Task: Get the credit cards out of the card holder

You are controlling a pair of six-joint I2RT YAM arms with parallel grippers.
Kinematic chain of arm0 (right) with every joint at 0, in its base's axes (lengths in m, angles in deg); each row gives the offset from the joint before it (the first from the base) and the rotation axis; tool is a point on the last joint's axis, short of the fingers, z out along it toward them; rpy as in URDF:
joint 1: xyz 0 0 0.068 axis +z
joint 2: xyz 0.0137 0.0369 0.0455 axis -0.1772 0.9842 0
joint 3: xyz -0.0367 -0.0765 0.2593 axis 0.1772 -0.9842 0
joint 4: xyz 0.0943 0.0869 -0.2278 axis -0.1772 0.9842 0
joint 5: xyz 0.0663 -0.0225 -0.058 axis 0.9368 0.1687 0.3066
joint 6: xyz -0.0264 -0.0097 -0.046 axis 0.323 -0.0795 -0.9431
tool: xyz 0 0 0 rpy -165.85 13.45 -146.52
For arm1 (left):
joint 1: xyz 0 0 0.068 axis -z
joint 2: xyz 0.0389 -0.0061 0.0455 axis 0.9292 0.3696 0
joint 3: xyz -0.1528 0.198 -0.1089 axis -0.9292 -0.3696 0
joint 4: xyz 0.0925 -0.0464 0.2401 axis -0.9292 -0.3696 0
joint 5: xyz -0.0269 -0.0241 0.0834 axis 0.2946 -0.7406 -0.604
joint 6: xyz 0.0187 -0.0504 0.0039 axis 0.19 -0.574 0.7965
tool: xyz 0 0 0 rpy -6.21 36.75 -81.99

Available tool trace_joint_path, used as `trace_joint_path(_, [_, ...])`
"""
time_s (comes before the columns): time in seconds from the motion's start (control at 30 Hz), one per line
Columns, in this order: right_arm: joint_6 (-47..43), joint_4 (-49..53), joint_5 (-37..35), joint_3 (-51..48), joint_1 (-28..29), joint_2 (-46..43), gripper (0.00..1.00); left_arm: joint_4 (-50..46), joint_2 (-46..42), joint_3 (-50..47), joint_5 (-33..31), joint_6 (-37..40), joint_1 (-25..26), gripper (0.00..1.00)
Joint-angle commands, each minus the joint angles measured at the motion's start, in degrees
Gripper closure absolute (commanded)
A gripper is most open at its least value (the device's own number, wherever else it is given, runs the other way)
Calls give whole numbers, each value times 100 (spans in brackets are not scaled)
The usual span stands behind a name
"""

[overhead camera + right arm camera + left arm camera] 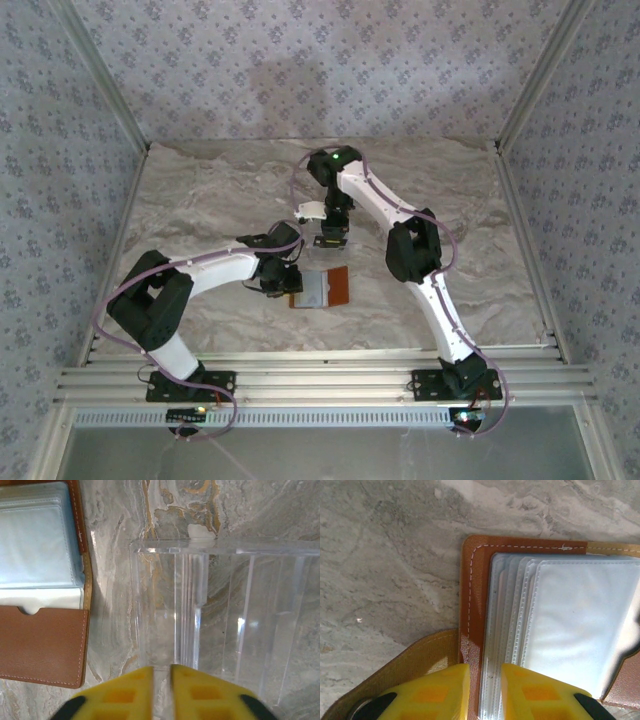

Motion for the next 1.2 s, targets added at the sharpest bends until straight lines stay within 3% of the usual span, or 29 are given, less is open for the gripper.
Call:
trace_joint_path(0.0, [57, 11, -123, -48, 28, -135, 77, -151, -111, -1, -62, -83, 40, 75])
trace_joint_path(0.27, [211, -435, -260, -117, -80, -298, 73, -165, -82, 55, -42, -57, 49, 76])
trace_joint_path(0.73, [506, -1900, -422, -1397, -183, -1059, 72, -180, -31, 126, -32, 9, 50, 76])
trace_joint_path(1.17, [554, -2161, -263, -2040, -43, -973, 72, -157, -19, 100, -2, 14, 50, 75])
